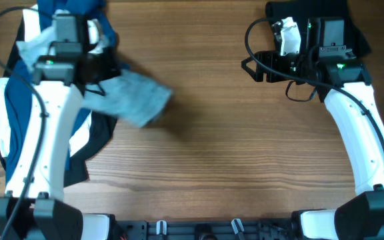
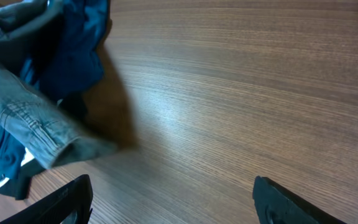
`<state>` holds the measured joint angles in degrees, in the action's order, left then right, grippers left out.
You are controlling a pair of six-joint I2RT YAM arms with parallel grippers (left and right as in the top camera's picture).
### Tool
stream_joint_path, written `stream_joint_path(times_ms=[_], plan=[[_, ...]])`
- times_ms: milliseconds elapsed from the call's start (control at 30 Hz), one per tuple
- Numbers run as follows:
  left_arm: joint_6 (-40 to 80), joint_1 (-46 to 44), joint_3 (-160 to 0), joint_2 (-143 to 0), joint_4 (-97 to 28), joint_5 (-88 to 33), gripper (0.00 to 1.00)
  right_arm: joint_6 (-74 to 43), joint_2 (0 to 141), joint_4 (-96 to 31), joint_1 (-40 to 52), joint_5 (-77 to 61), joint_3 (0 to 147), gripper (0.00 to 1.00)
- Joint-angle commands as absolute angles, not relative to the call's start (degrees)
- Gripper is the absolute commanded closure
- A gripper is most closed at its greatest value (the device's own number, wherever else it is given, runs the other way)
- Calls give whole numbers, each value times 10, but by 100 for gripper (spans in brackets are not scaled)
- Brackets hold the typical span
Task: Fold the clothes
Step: 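Pull the jeans out of the pile with the left gripper toward table center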
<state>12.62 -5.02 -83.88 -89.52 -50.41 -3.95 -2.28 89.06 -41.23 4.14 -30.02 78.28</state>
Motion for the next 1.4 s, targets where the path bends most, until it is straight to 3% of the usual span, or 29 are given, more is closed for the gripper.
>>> stream_joint_path(times_ms=[0, 267, 533, 700, 967, 1167, 1367], plan=[[170, -131, -848, -905, -499, -66, 96, -59, 899, -410, 32, -309, 791, 18], [192, -235, -858, -935, -449, -67, 96, -76, 899, -448, -36, -310, 791, 18], [233, -343, -976, -854, -576, -82, 96, -74, 899, -498, -77, -310, 791, 14], [249, -436, -982, -802, -589, -74, 96, -76, 899, -524, -100, -309, 791, 13], [244, -347, -982, -931, -611, -75, 96, -76, 899, -538, -113, -300, 791, 13], [227, -312, -982, -1085, -564, -88, 96, -75, 899, -539, -113, -291, 791, 13], [227, -275, -982, -1127, -505, -90, 95, -74, 899, -543, -113, -287, 791, 13]])
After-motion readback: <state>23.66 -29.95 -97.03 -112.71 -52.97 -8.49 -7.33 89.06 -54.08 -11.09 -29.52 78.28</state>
